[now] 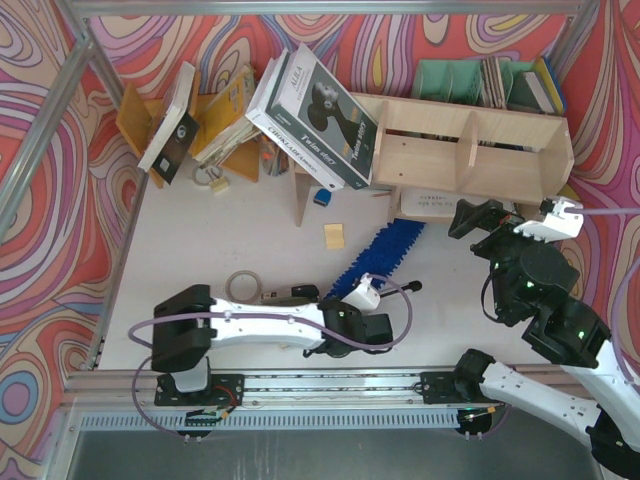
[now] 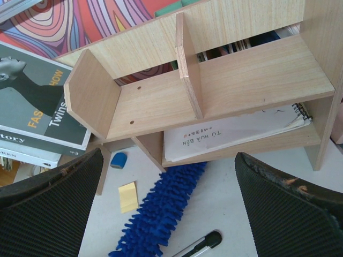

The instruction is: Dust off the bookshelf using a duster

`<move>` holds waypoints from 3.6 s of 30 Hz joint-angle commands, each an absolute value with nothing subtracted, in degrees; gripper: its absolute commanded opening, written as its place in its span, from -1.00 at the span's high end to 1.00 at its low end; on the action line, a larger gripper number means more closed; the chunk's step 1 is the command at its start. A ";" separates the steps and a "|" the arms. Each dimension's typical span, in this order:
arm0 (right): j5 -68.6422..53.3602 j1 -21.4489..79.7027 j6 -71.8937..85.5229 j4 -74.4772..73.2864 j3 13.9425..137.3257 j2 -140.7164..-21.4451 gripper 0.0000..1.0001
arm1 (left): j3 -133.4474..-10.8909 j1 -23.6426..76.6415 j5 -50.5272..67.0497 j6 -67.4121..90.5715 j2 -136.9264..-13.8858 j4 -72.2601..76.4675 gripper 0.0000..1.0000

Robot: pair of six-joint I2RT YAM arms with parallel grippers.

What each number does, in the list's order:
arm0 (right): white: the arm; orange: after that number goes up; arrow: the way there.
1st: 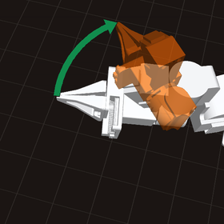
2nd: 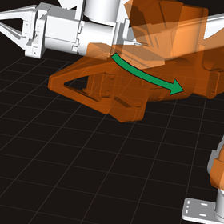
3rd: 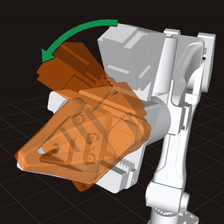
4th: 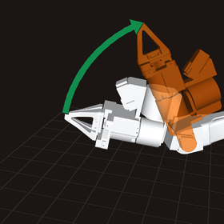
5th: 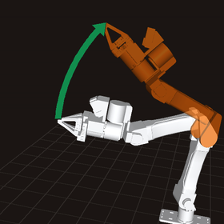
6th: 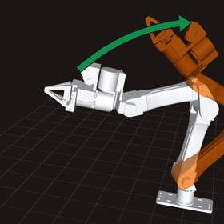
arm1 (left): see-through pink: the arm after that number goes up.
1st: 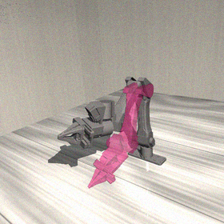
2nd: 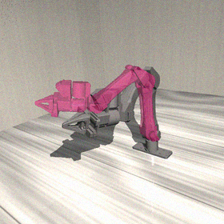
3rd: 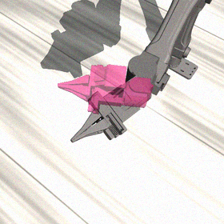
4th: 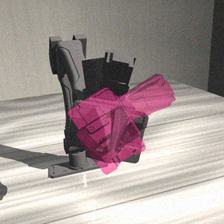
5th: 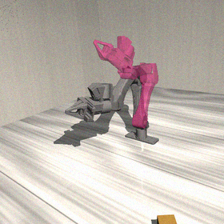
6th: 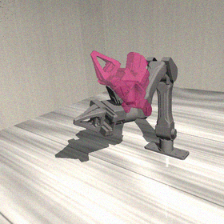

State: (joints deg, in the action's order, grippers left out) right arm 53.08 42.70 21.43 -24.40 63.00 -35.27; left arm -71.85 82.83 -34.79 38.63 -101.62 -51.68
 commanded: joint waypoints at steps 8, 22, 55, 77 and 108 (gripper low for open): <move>53.56 42.69 20.38 -21.71 63.15 -36.08 -0.97 | -71.31 81.94 -40.67 40.85 -97.48 -51.05 1.00; 53.26 42.71 20.79 -21.88 63.33 -36.89 -0.97 | -71.03 81.91 -32.60 36.57 -102.38 -49.12 1.00; 43.47 42.69 -5.78 -1.45 45.62 -29.57 -0.97 | -68.88 81.38 -39.30 38.55 -95.09 -46.89 1.00; 44.94 42.71 -7.22 -0.01 44.92 -27.76 -0.97 | -69.68 83.26 -39.73 30.91 -92.47 -51.90 1.00; 42.06 42.69 -6.90 0.70 44.97 -27.15 -0.97 | -62.95 92.80 -52.50 20.50 -69.86 -54.05 1.00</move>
